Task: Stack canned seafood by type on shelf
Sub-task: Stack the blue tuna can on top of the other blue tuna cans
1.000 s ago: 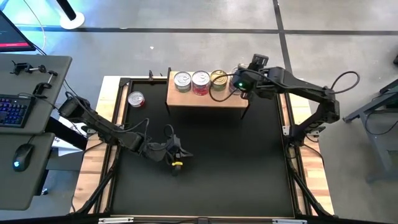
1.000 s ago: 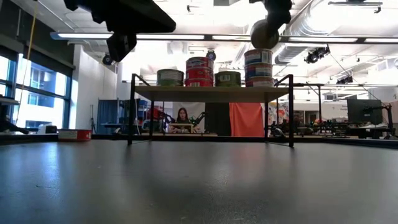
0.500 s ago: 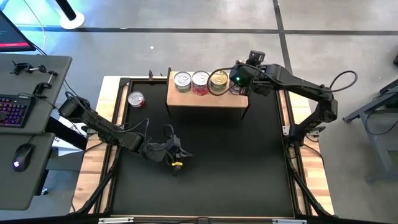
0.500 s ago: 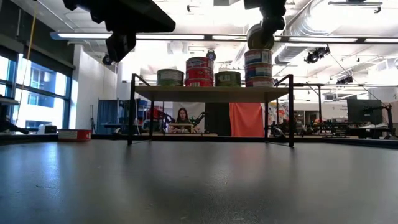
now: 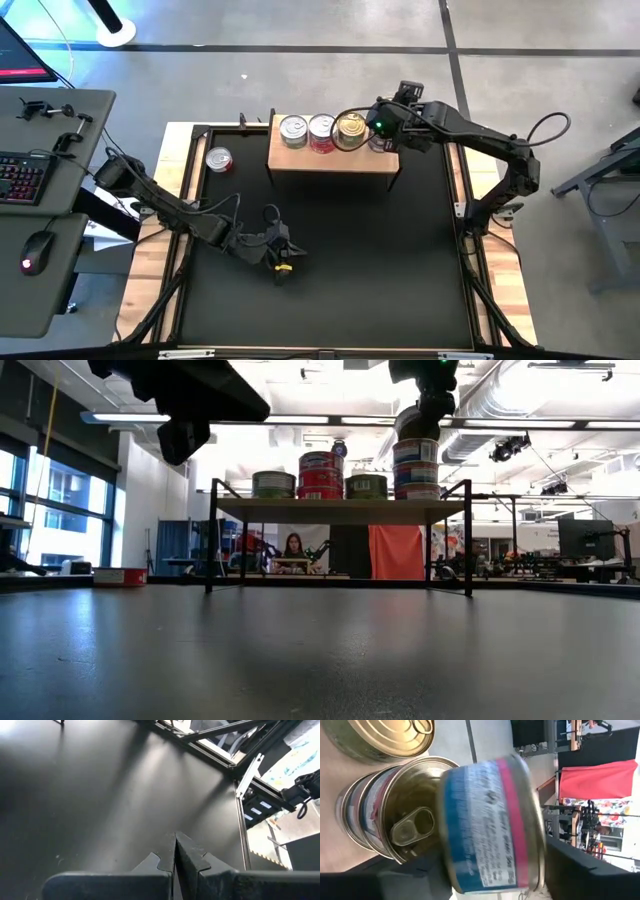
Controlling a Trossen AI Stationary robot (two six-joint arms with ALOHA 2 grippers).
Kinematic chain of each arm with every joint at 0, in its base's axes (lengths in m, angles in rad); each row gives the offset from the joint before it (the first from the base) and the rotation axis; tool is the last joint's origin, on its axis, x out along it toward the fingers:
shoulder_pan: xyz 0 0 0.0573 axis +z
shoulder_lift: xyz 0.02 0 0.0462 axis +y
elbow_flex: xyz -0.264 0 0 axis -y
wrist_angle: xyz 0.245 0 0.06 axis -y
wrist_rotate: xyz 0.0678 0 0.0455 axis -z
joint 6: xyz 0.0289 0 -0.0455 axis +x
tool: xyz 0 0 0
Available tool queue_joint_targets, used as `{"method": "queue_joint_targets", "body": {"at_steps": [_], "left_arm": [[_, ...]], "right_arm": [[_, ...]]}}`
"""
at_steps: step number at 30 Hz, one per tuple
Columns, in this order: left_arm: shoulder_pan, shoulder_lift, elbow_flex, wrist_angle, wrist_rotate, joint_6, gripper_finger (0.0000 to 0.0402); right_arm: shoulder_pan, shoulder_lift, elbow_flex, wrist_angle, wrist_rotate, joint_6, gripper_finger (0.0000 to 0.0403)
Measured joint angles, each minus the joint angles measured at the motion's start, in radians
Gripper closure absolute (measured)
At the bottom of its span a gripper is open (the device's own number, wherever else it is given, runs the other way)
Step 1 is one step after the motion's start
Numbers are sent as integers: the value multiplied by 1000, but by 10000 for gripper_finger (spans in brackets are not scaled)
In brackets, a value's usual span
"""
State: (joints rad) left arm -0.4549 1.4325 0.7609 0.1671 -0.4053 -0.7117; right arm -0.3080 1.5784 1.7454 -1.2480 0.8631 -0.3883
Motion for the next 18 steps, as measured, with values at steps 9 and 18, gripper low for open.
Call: {"method": "queue_joint_targets", "body": {"at_steps": [9, 18], "left_arm": [[-5, 0, 0, -43, 0, -20, 401], [-5, 0, 0, -51, 0, -20, 401]], "right_arm": [[17, 0, 0, -11, -40, 99, 118], [49, -1, 0, -44, -99, 140, 115]]}}
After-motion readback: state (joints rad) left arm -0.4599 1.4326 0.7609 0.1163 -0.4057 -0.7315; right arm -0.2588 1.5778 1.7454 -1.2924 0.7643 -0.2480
